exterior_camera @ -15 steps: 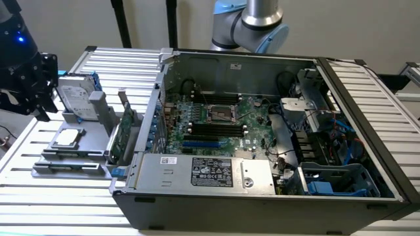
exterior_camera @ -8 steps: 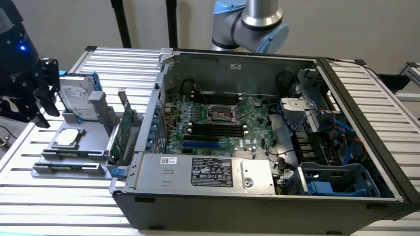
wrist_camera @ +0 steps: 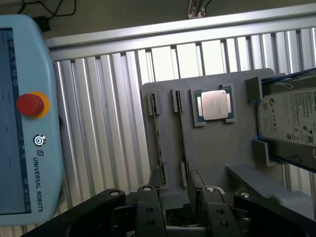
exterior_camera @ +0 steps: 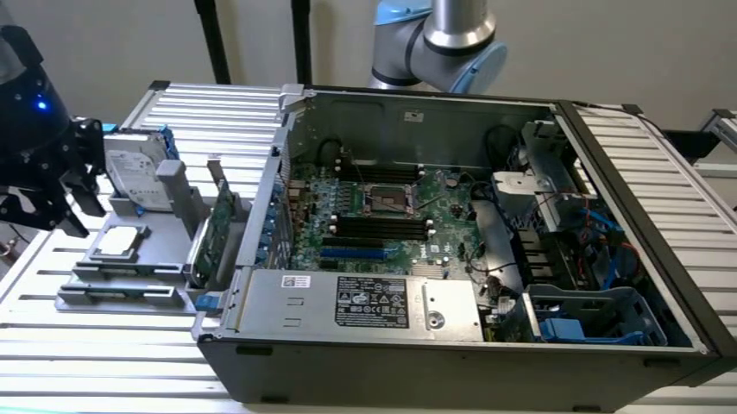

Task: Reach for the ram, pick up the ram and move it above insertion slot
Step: 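Pick up the ram and move it above insertion slot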

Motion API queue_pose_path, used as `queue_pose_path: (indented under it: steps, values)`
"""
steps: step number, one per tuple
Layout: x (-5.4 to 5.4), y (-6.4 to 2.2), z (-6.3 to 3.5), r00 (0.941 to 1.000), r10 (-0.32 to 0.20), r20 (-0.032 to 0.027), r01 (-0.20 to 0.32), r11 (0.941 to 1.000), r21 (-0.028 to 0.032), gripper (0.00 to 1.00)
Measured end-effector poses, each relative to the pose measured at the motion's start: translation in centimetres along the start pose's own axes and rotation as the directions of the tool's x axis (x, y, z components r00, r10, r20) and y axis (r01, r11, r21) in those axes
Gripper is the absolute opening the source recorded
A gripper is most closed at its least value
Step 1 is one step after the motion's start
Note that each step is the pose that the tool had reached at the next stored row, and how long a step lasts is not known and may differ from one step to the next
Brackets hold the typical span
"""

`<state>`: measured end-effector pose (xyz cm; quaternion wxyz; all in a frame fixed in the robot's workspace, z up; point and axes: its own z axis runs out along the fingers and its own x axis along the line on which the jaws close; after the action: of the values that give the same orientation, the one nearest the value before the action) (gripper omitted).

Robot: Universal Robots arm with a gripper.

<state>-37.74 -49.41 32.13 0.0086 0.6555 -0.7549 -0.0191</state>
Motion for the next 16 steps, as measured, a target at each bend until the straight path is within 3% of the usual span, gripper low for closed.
queue_pose_path:
  steps: [9, 16]
  values:
    - [0.5, 0.05, 1.64, 0.9999, -0.007, 0.0078, 0.007, 1.0, -0.0007, 0.36]
    - [0.6, 0.09, 2.91, 0.9999, -0.014, 0.0089, 0.014, 0.9999, -0.0009, 0.36]
